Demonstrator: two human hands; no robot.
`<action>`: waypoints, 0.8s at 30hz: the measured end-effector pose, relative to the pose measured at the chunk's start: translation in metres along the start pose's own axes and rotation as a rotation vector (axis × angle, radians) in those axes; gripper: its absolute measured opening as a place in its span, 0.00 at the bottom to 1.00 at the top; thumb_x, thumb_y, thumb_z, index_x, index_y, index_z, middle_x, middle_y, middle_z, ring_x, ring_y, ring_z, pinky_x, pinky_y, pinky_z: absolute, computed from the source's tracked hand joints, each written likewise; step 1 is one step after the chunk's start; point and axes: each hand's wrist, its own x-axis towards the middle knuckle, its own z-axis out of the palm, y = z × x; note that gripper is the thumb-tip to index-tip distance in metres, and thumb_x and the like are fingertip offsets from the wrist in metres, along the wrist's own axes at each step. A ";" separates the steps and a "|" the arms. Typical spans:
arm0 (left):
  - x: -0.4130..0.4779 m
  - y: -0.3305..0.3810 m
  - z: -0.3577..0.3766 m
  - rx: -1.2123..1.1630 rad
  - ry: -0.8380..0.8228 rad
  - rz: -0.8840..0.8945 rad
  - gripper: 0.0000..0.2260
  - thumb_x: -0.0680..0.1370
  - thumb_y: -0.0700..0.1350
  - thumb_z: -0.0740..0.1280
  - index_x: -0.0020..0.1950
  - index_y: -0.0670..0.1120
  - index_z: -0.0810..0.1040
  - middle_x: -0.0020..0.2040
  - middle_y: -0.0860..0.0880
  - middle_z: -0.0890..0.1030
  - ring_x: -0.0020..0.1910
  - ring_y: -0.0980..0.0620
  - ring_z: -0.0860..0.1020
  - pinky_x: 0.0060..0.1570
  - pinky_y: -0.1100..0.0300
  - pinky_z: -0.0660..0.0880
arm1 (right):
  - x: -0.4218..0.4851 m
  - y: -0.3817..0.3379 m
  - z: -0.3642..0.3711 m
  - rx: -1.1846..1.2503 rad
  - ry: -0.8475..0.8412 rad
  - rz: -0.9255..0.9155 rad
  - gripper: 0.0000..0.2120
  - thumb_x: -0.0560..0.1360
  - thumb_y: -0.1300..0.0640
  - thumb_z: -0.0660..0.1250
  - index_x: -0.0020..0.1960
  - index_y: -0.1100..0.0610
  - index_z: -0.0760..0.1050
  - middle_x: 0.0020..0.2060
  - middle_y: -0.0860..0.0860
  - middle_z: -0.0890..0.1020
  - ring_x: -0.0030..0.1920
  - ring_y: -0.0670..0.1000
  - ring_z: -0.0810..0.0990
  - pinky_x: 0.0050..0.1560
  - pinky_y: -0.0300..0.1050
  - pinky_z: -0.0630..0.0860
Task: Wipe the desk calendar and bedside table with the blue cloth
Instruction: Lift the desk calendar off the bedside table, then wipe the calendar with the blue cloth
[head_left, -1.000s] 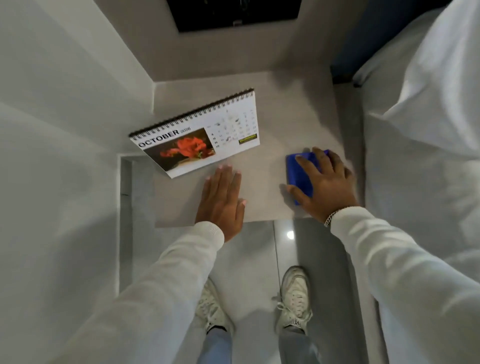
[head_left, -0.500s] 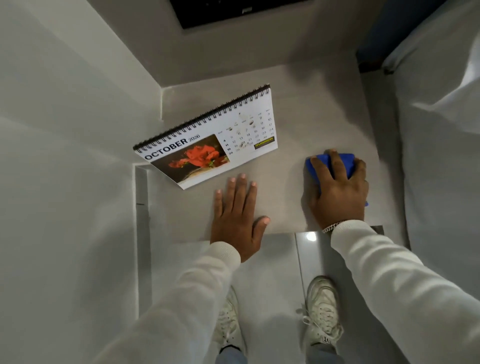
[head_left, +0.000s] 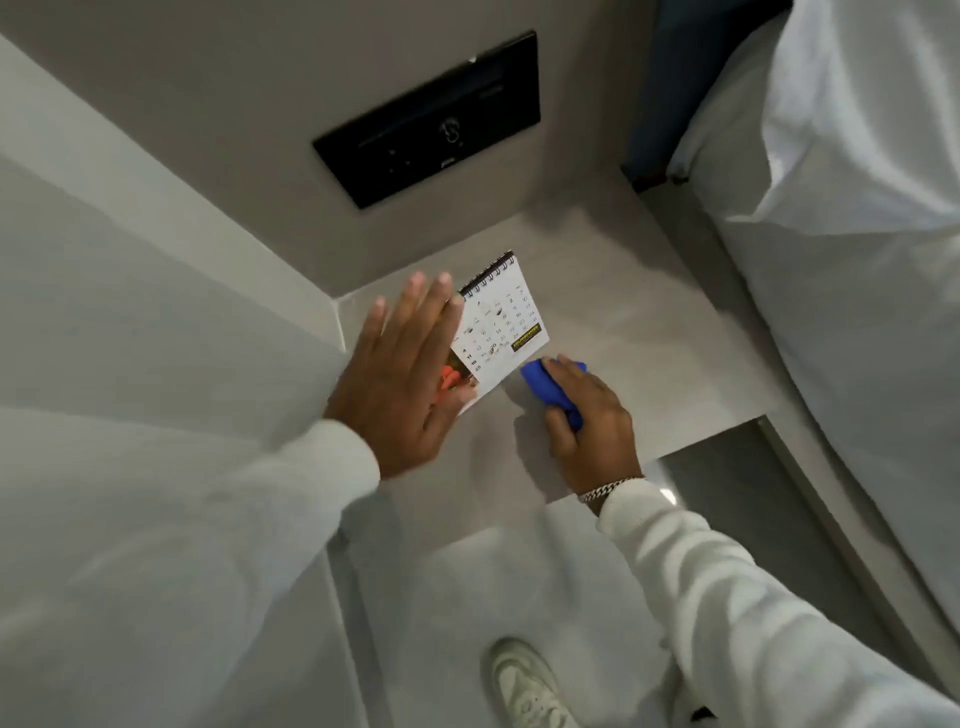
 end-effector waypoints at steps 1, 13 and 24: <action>0.012 -0.011 -0.003 0.029 -0.037 0.033 0.34 0.79 0.58 0.54 0.78 0.39 0.53 0.80 0.39 0.54 0.80 0.39 0.51 0.77 0.40 0.51 | -0.003 -0.005 0.006 0.056 0.037 -0.005 0.24 0.73 0.67 0.64 0.68 0.55 0.73 0.68 0.56 0.76 0.69 0.56 0.73 0.72 0.59 0.66; 0.050 -0.058 0.025 -0.027 -0.173 0.261 0.42 0.75 0.70 0.52 0.79 0.48 0.40 0.82 0.48 0.43 0.81 0.51 0.42 0.78 0.48 0.49 | 0.027 -0.017 0.076 0.403 0.366 0.073 0.23 0.80 0.51 0.57 0.75 0.51 0.62 0.75 0.50 0.67 0.74 0.52 0.66 0.72 0.59 0.67; 0.052 -0.057 0.024 -0.123 -0.195 0.290 0.44 0.74 0.71 0.51 0.79 0.45 0.40 0.82 0.47 0.42 0.80 0.50 0.41 0.79 0.44 0.48 | 0.021 -0.016 0.151 0.253 0.408 -0.161 0.27 0.80 0.50 0.58 0.77 0.49 0.54 0.78 0.54 0.54 0.79 0.59 0.47 0.78 0.56 0.46</action>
